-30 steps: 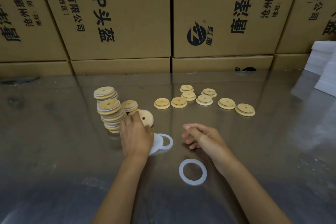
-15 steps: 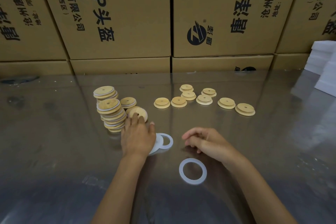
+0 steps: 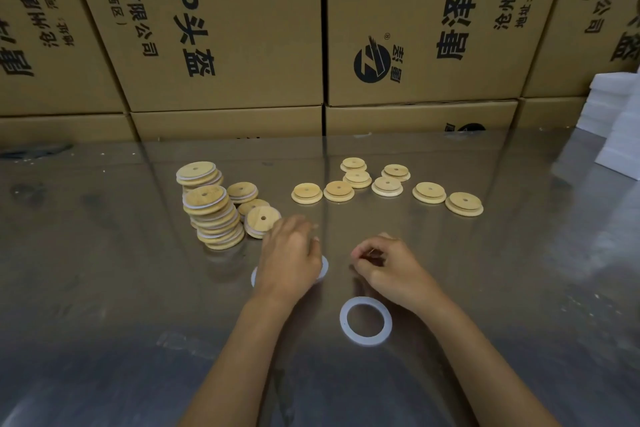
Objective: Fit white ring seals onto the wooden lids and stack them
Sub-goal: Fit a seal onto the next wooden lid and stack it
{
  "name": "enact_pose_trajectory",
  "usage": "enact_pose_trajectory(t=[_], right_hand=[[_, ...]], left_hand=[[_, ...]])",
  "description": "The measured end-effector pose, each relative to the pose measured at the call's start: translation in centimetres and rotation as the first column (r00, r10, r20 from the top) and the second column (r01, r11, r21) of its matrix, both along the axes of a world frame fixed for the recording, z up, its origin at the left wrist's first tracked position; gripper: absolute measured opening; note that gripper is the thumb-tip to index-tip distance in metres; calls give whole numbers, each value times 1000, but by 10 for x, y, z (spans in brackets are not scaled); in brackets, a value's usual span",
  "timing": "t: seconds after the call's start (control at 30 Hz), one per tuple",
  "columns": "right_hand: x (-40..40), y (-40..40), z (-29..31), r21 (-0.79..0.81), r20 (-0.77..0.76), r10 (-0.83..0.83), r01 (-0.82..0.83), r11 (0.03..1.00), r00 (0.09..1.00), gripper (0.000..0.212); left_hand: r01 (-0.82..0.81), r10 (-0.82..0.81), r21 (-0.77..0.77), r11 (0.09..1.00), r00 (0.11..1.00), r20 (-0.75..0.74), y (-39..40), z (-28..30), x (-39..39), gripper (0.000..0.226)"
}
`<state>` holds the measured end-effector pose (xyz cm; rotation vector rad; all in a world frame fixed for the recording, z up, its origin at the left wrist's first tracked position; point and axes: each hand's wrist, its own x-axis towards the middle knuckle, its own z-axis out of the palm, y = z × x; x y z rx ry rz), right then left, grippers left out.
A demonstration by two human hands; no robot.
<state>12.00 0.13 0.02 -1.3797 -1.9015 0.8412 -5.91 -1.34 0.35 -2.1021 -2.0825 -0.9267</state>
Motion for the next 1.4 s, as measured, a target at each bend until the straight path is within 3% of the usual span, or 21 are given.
enact_pose_trajectory(t=[0.17,0.33,0.63,0.87,1.13,1.4], right_hand=[[6,10,-10,122,127,-172,157,980,977,20],[2,28,-9,27,-38,-315,316,948,948,28],[-3,90,-7,150,376,-382,351,924,845,60],[-4,121,-5,113,474,-400,396,911,784,58],[3,117,-11,152,289,-416,388,909,862,22],[15,74,-9,62,33,-276,274,960,961,18]], left_hand=[[120,-122,-41,992,991,-50,0,-8,14,26],[151,-158,-82,985,984,-85,-1,-8,21,26],[123,-125,-27,992,990,-72,-1,-10,23,26],[153,-154,-23,988,985,-73,-1,-9,23,26],[219,-221,-67,973,975,-20,-3,-2,19,17],[290,-269,-326,900,957,109,-13,16,18,3]])
